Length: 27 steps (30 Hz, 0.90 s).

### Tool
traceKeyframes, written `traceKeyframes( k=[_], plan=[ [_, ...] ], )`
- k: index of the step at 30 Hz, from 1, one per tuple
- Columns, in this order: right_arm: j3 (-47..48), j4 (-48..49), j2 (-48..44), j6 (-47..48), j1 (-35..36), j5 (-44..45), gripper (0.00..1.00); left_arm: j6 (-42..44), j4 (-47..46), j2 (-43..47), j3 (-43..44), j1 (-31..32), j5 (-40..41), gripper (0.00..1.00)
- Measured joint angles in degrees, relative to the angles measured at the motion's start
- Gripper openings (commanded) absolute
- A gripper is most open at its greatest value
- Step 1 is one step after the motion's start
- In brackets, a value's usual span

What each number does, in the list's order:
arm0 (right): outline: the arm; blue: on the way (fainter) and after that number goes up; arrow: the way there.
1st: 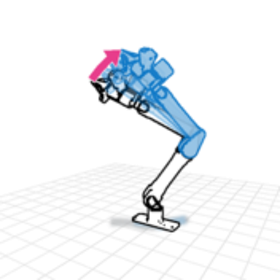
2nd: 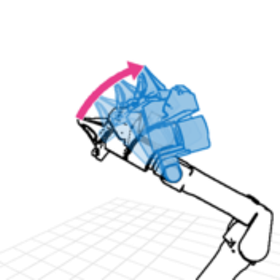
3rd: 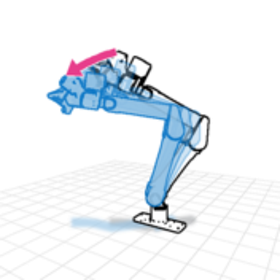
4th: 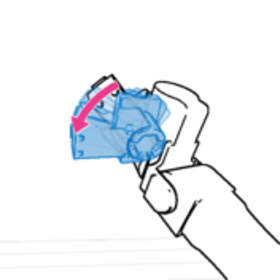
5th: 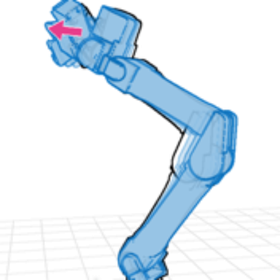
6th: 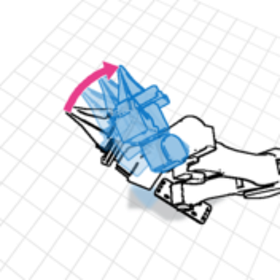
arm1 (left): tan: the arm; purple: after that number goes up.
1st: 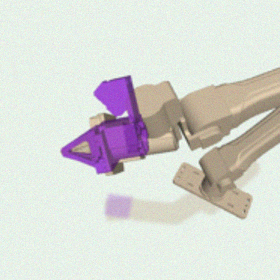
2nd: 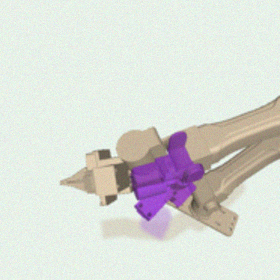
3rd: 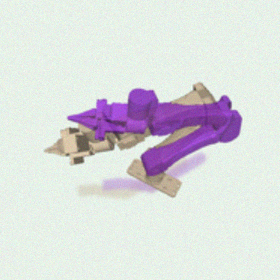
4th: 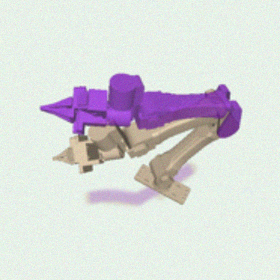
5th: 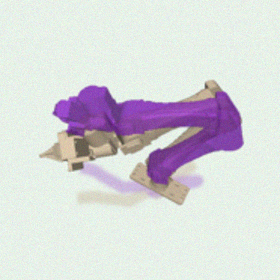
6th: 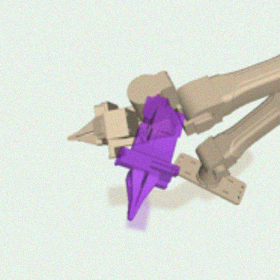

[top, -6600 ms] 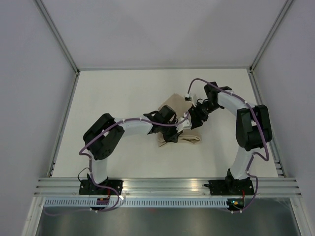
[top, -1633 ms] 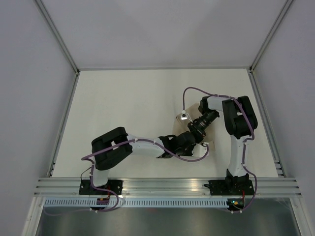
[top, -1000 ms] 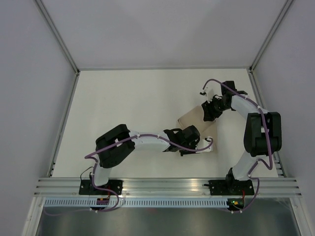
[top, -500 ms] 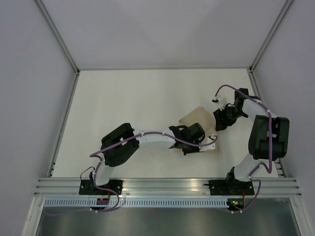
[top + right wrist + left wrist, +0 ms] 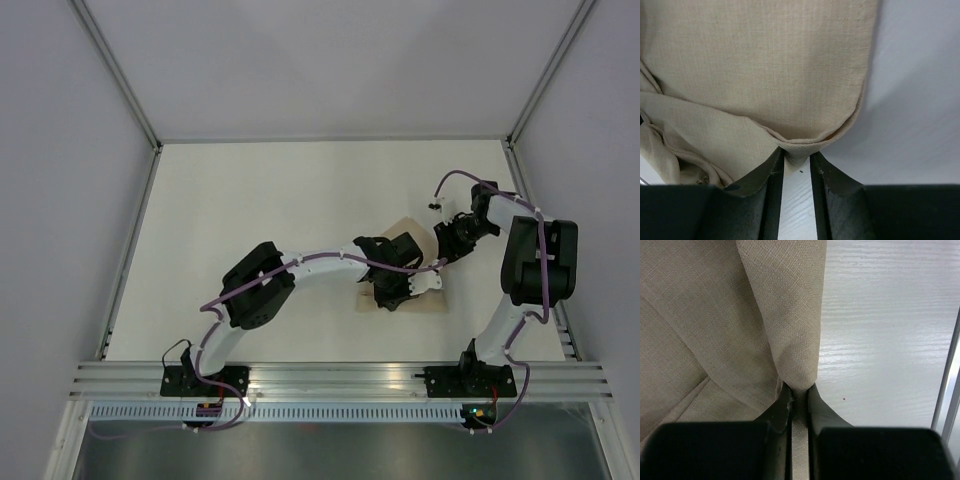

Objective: Fold the napkin, place the utensils inside, and roll it up
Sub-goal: Roll the napkin with the utensil

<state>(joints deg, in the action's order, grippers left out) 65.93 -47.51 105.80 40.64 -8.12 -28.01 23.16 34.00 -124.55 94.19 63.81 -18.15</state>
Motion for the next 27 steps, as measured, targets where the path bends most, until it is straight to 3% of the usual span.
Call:
traceKeyframes(
  k=[13,16,20,27],
  plan=[
    [8.22,1.64,6.29,-4.61,3.23,-0.59,0.28,-2.23,11.54,-7.61,11.43,-4.85,-14.25,0.02],
    [9.09,3.5,6.8,-5.88,5.05,-0.55,0.33,-2.95,13.33,-9.07,12.96,-6.16,-18.27,0.02],
    [10.45,8.02,7.52,-8.2,6.8,-0.35,0.52,-3.78,16.06,-11.54,14.99,-8.07,-24.33,0.02],
    [14.19,14.03,9.62,-11.65,7.15,2.47,0.59,-6.49,18.69,-14.99,17.33,-11.06,-32.13,0.02]
  ],
)
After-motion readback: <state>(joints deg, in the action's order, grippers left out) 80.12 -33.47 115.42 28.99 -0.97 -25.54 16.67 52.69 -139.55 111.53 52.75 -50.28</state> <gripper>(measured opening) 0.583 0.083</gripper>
